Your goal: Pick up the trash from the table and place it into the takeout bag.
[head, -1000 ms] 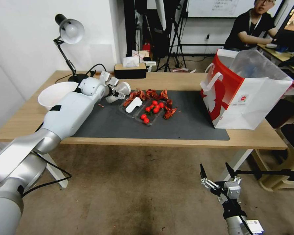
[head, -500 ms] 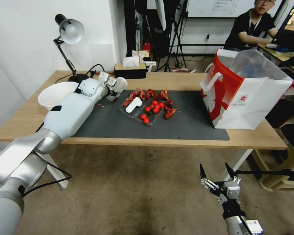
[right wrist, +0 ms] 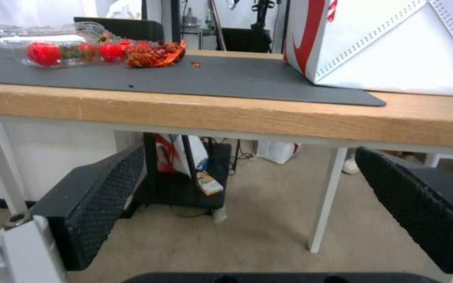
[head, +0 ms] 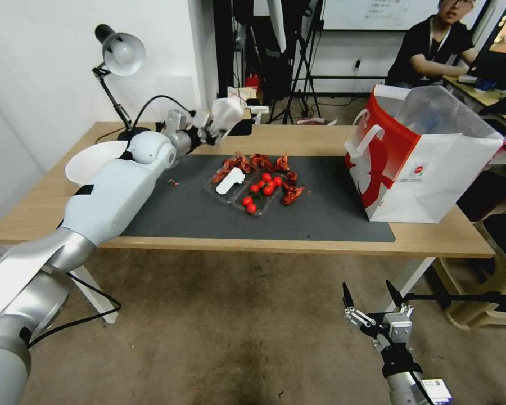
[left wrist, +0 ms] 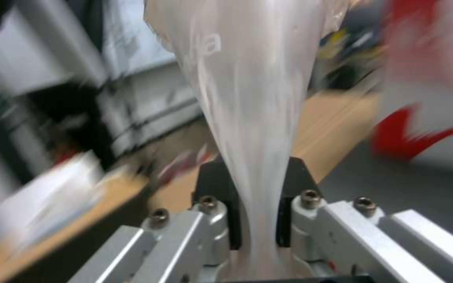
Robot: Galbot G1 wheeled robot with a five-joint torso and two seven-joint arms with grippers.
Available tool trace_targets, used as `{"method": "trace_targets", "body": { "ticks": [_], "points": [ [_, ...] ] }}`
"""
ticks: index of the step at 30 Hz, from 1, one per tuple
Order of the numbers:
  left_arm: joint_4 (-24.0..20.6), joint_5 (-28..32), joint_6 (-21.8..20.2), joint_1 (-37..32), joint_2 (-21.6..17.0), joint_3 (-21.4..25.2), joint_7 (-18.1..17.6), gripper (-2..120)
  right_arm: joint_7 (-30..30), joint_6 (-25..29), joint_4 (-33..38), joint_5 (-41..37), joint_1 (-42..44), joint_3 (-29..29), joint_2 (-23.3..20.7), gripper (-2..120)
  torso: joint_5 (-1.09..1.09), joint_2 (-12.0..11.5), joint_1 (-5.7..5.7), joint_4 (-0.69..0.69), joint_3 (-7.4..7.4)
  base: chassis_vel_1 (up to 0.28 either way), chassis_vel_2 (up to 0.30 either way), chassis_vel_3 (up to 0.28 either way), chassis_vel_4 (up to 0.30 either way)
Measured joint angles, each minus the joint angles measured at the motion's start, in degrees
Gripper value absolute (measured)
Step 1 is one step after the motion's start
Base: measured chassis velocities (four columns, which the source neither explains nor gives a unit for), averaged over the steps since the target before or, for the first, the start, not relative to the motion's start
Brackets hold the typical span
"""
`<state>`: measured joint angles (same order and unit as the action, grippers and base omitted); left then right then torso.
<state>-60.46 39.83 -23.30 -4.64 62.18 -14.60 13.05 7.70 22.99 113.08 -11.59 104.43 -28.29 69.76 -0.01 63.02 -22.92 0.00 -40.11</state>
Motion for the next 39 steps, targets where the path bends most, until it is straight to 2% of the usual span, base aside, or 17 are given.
{"method": "trace_targets", "body": {
  "ticks": [4,6,7,8,9,11,12,16,17,19,22,24,25,28,32,35,39],
  "points": [
    [-0.5,0.13,4.19,-0.04,-0.23,-0.19,2.64,3,0.0,0.0,0.07,0.05,0.1,-0.02,-0.01,100,0.02,0.0,0.0,0.0,0.0,0.0,0.0,0.0,0.0],
    [-0.66,0.19,6.12,-0.04,-0.27,-0.34,3.97,3,-0.01,0.0,0.1,0.07,0.13,-0.02,-0.01,100,0.03,0.0,0.0,0.01,0.0,0.0,0.0,0.0,0.0],
    [-0.78,0.47,8.58,-0.05,-0.28,-0.56,5.69,3,-0.02,0.0,0.14,0.09,0.18,-0.02,-0.01,100,0.03,0.0,0.0,0.01,0.0,0.0,0.0,0.0,0.0],
    [-0.78,0.47,8.58,-0.05,-0.28,-0.56,5.69,3,-0.02,0.0,0.14,0.09,0.18,-0.02,-0.01,100,0.03,0.0,0.0,0.01,0.0,0.0,0.0,0.0,0.0],
    [-0.88,1.58,12.96,0.0,-0.23,-1.05,8.75,3,-0.02,0.0,0.21,0.17,0.28,-0.03,0.01,100,0.0,0.0,0.0,0.01,0.0,0.0,0.0,0.0,0.0],
    [-1.26,3.6,17.81,0.15,0.17,-1.87,12.61,3,-0.03,-0.01,0.41,0.34,0.4,-0.01,0.18,100,0.01,0.0,0.0,0.0,0.0,0.0,0.0,0.0,0.0],
    [-1.26,3.6,17.81,0.15,0.17,-1.87,12.61,3,-0.03,-0.01,0.41,0.34,0.4,-0.01,0.18,100,0.01,0.0,0.0,0.0,0.0,0.0,0.0,0.0,0.0],
    [-2.22,8.75,25.0,0.7,2.94,-2.48,21.3,3,-0.23,0.05,1.56,0.71,1.39,-0.1,0.57,100,0.01,0.0,0.0,0.0,0.0,0.0,0.0,0.0,0.0],
    [-2.22,8.75,25.0,0.7,2.94,-2.48,21.3,3,-0.23,0.05,1.56,0.71,1.39,-0.1,0.57,100,0.01,0.0,0.0,0.0,0.0,0.0,0.0,0.0,0.0],
    [-3.12,11.42,25.84,1.93,5.59,-3.28,23.42,3,-0.26,0.39,1.62,0.73,1.55,-0.4,0.93,100,0.02,0.0,0.0,0.0,0.0,0.0,0.0,0.0,0.0],
    [-3.49,12.68,25.82,3.62,8.18,-4.28,23.64,3,-0.37,0.64,1.73,0.8,1.94,-0.55,1.28,100,0.02,0.0,0.0,0.0,0.0,0.0,0.0,0.0,0.0],
    [-2.67,13.44,24.97,6.32,12.36,-5.78,23.33,3,-0.45,0.81,1.81,1.06,2.14,-0.62,1.84,100,0.03,0.0,0.0,-0.01,0.01,0.0,0.0,0.0,0.0],
    [-2.67,13.44,24.97,6.32,12.36,-5.78,23.33,3,-0.45,0.81,1.81,1.06,2.14,-0.62,1.84,100,0.03,0.0,0.0,-0.01,0.01,0.0,0.0,0.0,0.0],
    [1.41,15.69,25.17,9.81,19.36,-9.37,25.07,3,-0.64,0.98,1.64,1.58,2.04,-0.33,2.76,100,0.03,0.0,0.0,-0.02,0.0,0.0,0.0,0.0,0.0],
    [2.5,16.2,25.21,11.47,21.8,-11.25,26.4,3,-0.67,1.03,1.65,1.65,2.02,-0.37,2.91,100,0.03,0.0,0.0,0.0,0.0,0.0,0.0,0.0,0.0],
    [7.26,15.19,24.61,13.11,26.52,-12.38,27.32,3,-0.77,1.47,1.72,1.9,2.63,-0.57,3.53,100,0.02,0.0,0.0,0.0,0.0,0.0,0.0,0.0,0.0],
    [10.47,14.07,23.98,14.78,28.66,-13.59,27.28,3,-1.0,1.47,2.3,1.94,3.01,-0.75,3.44,100,0.02,0.0,0.0,0.01,0.0,0.0,0.0,0.0,0.0]
  ]
}}
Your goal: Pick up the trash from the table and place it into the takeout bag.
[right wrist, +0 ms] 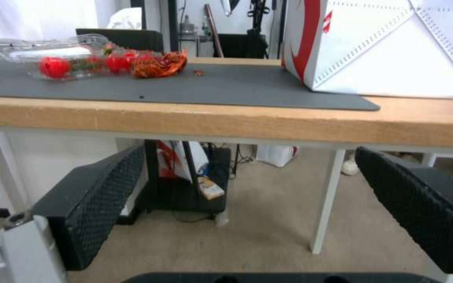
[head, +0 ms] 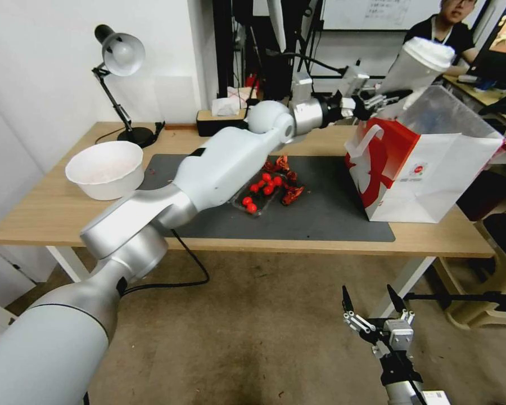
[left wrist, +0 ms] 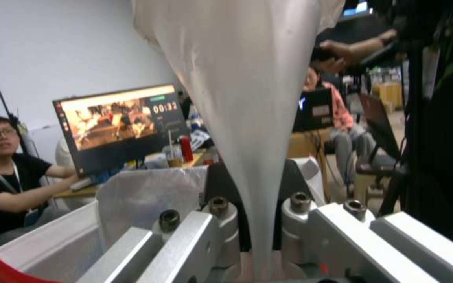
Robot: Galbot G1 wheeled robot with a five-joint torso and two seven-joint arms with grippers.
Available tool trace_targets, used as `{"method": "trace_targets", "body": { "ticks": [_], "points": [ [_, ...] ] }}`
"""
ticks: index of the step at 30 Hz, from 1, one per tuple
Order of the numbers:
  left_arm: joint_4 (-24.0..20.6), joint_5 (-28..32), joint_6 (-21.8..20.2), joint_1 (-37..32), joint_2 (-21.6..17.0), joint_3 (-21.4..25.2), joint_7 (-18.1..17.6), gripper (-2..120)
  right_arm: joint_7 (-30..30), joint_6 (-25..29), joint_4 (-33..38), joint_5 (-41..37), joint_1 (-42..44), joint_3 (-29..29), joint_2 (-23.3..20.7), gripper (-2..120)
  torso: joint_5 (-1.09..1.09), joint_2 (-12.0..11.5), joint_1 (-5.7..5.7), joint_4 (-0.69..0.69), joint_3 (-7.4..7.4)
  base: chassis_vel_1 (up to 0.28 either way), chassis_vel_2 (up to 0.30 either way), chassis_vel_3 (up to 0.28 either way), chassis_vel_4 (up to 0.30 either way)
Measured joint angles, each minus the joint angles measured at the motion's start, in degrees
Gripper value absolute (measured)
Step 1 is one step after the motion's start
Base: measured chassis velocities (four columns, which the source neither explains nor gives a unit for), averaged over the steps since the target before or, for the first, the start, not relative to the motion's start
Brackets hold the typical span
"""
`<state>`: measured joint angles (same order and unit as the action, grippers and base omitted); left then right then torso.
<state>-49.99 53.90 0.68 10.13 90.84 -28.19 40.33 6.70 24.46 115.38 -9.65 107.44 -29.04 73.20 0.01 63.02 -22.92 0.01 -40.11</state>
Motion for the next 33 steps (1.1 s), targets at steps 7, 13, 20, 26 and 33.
{"method": "trace_targets", "body": {
  "ticks": [7,13,20,26,33],
  "points": [
    [2.31,0.85,-0.76,3.9,1.56,-2.84,-2.62,1,-0.13,-0.13,0.13,0.21,0.02,-0.15,0.17,100,-0.01,0.0,0.0,0.0,0.0,0.0,0.0,0.0,0.0],
    [1.38,-0.06,-1.81,4.99,1.49,-5.96,-5.52,1,-0.2,-0.24,-0.02,0.4,-0.28,0.07,0.35,100,-0.01,0.0,0.0,0.0,0.0,0.0,0.0,0.0,0.0],
    [-1.1,-1.27,-4.44,5.19,1.44,-9.28,-12.26,0,-0.35,-0.35,-0.61,0.47,-0.2,0.24,0.51,100,-0.01,0.0,0.0,-0.01,0.0,0.0,0.0,0.0,0.0],
    [-2.8,-4.04,-6.4,4.7,1.34,-9.92,-14.09,8,-0.53,-0.15,-0.93,0.61,0.08,0.42,0.84,100,-0.01,0.0,0.0,0.0,0.0,0.0,0.0,0.0,0.0],
    [-3.74,-4.23,-6.89,4.68,1.34,-10.2,-14.54,33,-0.56,-0.13,-0.84,0.67,0.05,0.45,0.91,100,-0.01,0.0,0.0,0.0,0.0,0.0,0.0,0.0,0.0]
  ]
}}
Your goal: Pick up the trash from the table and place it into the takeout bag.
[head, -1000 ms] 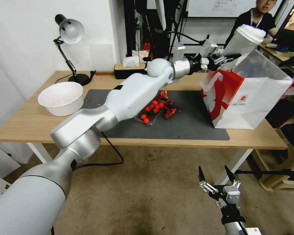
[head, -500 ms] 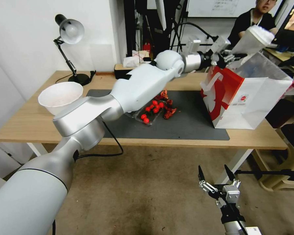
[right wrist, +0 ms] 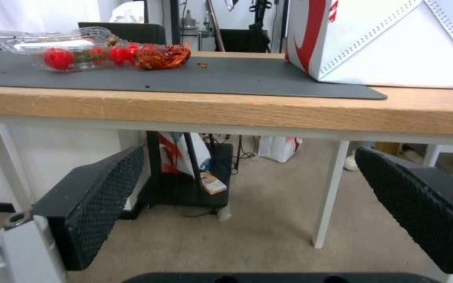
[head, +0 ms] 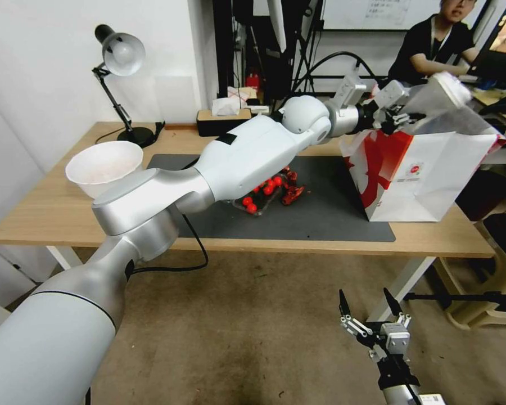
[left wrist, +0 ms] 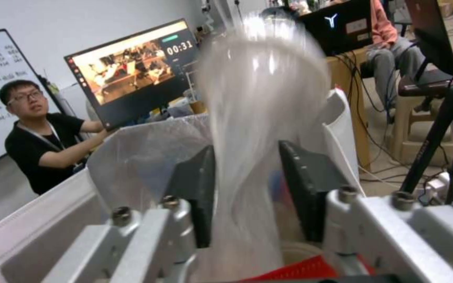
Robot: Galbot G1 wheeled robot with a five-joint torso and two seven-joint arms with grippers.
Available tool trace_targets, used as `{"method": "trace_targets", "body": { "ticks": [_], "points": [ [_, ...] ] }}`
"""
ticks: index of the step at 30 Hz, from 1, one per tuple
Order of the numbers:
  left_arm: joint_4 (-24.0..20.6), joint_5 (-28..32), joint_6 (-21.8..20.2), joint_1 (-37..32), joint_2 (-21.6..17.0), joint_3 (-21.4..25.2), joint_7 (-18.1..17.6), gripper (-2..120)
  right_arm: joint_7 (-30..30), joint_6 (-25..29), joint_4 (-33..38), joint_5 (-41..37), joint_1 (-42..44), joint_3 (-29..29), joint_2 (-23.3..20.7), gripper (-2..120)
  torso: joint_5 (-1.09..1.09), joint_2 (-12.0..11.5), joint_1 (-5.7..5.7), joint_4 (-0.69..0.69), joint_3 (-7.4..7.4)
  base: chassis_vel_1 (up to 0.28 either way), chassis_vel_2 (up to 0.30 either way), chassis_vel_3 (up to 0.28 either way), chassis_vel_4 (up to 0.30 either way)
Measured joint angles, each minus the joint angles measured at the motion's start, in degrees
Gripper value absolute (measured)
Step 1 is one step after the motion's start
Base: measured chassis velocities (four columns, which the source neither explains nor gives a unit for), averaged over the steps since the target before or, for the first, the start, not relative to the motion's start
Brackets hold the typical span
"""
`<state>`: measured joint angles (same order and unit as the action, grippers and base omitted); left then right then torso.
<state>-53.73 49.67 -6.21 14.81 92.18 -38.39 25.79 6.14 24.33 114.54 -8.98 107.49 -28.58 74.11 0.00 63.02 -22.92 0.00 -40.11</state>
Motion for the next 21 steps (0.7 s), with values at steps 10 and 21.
{"method": "trace_targets", "body": {
  "ticks": [10,21],
  "points": [
    [-0.95,0.0,-0.07,0.08,-0.01,-0.14,-0.4,68,-0.02,0.15,0.08,0.04,0.08,-0.02,0.18,100,0.0,0.0,0.0,0.0,0.0,0.0,0.0,0.0,0.0],
    [-4.22,-2.2,0.51,-5.35,-3.0,7.9,-5.12,100,-0.22,-0.09,0.53,0.13,0.3,-0.14,0.41,100,-0.01,0.0,0.0,0.01,0.0,0.0,0.0,0.0,0.0]
  ]
}}
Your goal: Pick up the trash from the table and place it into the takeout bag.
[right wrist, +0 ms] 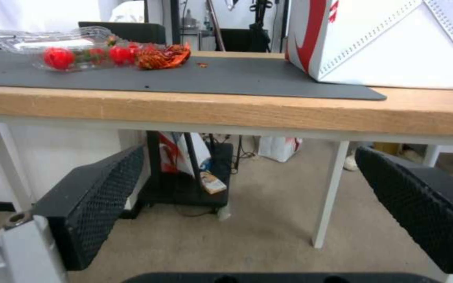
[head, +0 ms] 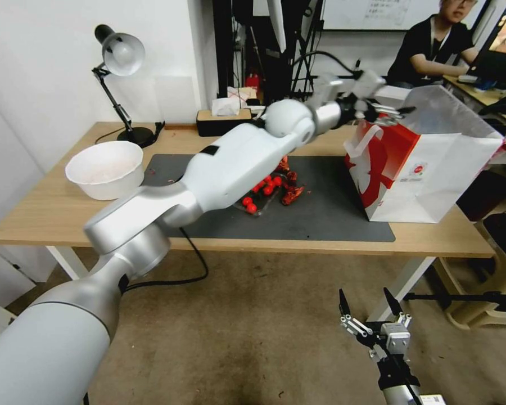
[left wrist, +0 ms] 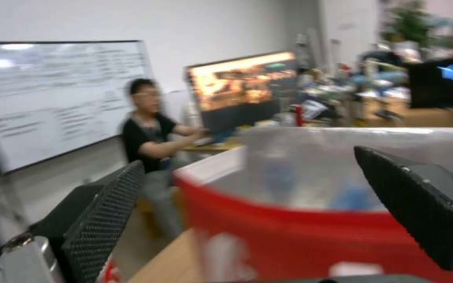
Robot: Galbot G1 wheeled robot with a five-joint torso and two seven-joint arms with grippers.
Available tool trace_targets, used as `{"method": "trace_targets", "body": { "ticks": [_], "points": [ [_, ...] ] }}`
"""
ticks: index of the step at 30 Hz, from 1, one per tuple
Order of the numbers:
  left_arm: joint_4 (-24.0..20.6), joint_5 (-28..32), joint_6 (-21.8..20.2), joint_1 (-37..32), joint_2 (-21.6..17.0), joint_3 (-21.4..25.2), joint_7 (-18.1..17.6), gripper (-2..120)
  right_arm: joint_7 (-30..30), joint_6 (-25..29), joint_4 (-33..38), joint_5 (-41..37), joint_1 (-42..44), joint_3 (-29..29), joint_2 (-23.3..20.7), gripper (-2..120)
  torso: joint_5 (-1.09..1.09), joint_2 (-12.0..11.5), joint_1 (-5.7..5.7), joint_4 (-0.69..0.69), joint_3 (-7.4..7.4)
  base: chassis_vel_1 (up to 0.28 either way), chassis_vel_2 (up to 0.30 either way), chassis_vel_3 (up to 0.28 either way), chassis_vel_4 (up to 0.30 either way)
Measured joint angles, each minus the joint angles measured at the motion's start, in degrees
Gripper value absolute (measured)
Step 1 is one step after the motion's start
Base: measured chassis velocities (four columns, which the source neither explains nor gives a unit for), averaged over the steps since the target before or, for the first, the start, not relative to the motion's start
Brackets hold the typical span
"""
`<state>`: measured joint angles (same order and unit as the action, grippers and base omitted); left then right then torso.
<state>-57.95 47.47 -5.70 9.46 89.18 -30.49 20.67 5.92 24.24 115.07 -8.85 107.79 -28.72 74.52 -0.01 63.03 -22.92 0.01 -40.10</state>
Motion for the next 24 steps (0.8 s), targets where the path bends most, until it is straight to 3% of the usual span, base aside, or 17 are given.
{"method": "trace_targets", "body": {
  "ticks": [1,2,4,5,7,8,10,15,18,20,22,24],
  "points": [
    [-1.46,0.3,0.29,-1.17,-1.35,1.03,-2.6,100,0.0,-0.02,0.0,-0.07,0.0,-0.05,-0.13,100,0.0,0.0,0.0,-0.01,0.0,0.0,0.0,0.0,0.0],
    [-1.46,0.3,0.29,-1.17,-1.35,1.03,-2.6,100,0.0,-0.02,0.0,-0.07,0.0,-0.05,-0.13,100,0.0,0.0,0.0,-0.01,0.0,0.0,0.0,0.0,0.0],
    [-7.2,0.62,0.45,-5.6,-6.23,4.89,-10.69,100,0.03,-0.16,-0.44,-0.25,-0.33,0.05,-0.39,100,-0.01,0.0,0.0,-0.02,0.0,0.0,0.0,0.0,0.0],
    [-7.2,0.62,0.45,-5.6,-6.23,4.89,-10.69,100,0.03,-0.16,-0.44,-0.25,-0.33,0.05,-0.39,100,-0.01,0.0,0.0,-0.02,0.0,0.0,0.0,0.0,0.0],
    [-14.19,-0.48,1.37,-11.24,-12.42,8.16,-18.48,100,0.06,-0.3,-0.57,-0.27,-0.56,0.51,-0.34,100,-0.02,0.0,0.0,0.0,0.0,0.0,0.0,0.0,0.0],
    [-14.19,-0.48,1.37,-11.24,-12.42,8.16,-18.48,100,0.06,-0.3,-0.57,-0.27,-0.56,0.51,-0.34,100,-0.02,0.0,0.0,0.0,0.0,0.0,0.0,0.0,0.0],
    [-21.82,-3.89,3.66,-18.9,-18.61,12.34,-22.87,100,0.05,-0.64,-0.12,-0.24,-0.52,0.72,-0.46,100,-0.03,0.0,0.0,0.0,0.0,0.0,0.0,0.0,0.0],
    [-29.94,-7.51,6.56,-32.09,-24.89,20.41,-26.73,100,0.43,-0.53,0.74,0.11,0.15,0.94,-0.28,100,-0.02,0.0,0.0,0.0,0.0,0.0,0.0,0.0,0.0],
    [-31.89,-9.2,7.23,-36.35,-26.18,22.62,-27.31,100,0.45,-0.42,0.85,0.2,0.34,0.98,-0.33,100,0.0,0.0,0.0,-0.01,0.01,0.0,0.0,0.0,0.0],
    [-35.37,-12.16,8.1,-44.13,-27.66,27.48,-27.83,100,0.52,-0.35,1.19,0.27,0.65,0.95,-0.77,100,-0.02,0.0,0.0,0.01,0.0,0.0,0.0,0.0,0.0],
    [-35.64,-12.33,8.13,-44.73,-27.72,27.89,-27.84,100,0.53,-0.34,1.23,0.27,0.66,0.95,-0.79,100,-0.02,0.0,0.0,0.01,0.01,0.0,0.0,0.0,0.0],
    [-38.94,-14.8,9.31,-51.76,-28.16,33.26,-29.3,100,0.66,-0.01,1.38,0.3,1.01,0.94,-0.8,100,0.0,0.01,0.01,-0.02,0.01,0.0,0.0,0.0,0.0]
  ]
}}
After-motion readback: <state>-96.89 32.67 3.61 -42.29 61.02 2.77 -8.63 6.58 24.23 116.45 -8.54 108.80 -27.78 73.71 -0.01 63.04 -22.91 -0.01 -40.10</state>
